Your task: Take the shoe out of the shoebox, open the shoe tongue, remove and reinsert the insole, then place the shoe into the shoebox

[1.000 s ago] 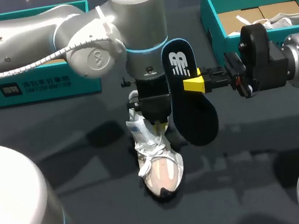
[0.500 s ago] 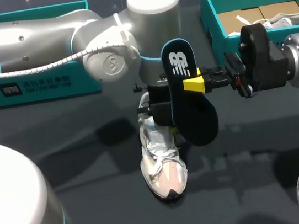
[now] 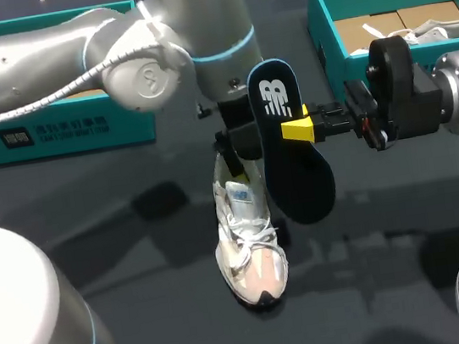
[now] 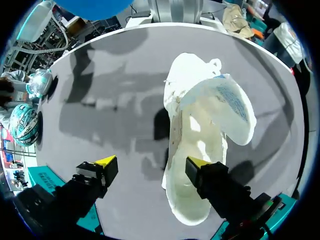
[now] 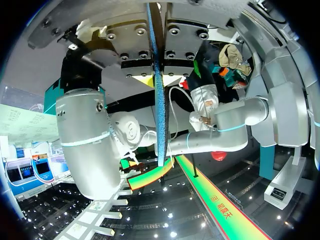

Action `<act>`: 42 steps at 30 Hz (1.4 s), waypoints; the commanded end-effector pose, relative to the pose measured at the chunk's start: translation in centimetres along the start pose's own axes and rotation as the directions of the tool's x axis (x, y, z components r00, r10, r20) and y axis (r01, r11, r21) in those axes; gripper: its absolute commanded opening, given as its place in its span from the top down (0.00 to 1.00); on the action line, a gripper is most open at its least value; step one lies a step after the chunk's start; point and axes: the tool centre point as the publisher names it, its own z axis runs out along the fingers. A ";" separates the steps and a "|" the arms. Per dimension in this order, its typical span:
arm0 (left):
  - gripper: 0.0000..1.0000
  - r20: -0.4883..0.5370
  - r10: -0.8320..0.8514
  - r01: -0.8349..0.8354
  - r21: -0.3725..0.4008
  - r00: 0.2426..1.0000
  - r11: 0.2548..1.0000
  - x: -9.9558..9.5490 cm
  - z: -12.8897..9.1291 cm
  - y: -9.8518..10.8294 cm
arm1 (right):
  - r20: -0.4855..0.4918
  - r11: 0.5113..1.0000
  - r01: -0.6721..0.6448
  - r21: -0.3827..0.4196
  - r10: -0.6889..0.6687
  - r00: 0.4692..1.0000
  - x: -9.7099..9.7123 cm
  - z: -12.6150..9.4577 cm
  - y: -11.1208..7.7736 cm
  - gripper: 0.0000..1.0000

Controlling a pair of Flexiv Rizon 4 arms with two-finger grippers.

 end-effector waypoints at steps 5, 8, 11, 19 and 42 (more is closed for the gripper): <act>0.00 0.388 -0.027 0.000 0.070 0.921 0.998 1.4 -6.1 0.4 | 0.002 1.000 -0.001 0.001 0.001 1.000 0.0 0.2 -0.1 1.00; 0.00 0.388 -0.027 0.000 0.070 0.921 0.998 1.4 -6.1 0.4 | 0.002 1.000 -0.001 0.001 0.001 1.000 0.0 0.2 -0.1 1.00; 0.00 0.388 -0.027 0.000 0.070 0.921 0.998 1.4 -6.1 0.4 | 0.002 1.000 -0.001 0.001 0.001 1.000 0.0 0.2 -0.1 1.00; 0.00 0.556 -0.026 -0.017 0.072 0.830 0.997 0.5 -7.5 1.6 | 0.002 1.000 -0.001 0.001 0.001 1.000 0.0 0.2 -0.1 1.00; 0.00 0.922 0.067 -0.178 0.001 0.381 0.984 -1.3 -13.7 1.3 | -0.024 0.997 -0.081 -0.018 0.081 0.996 -1.6 -0.7 0.8 1.00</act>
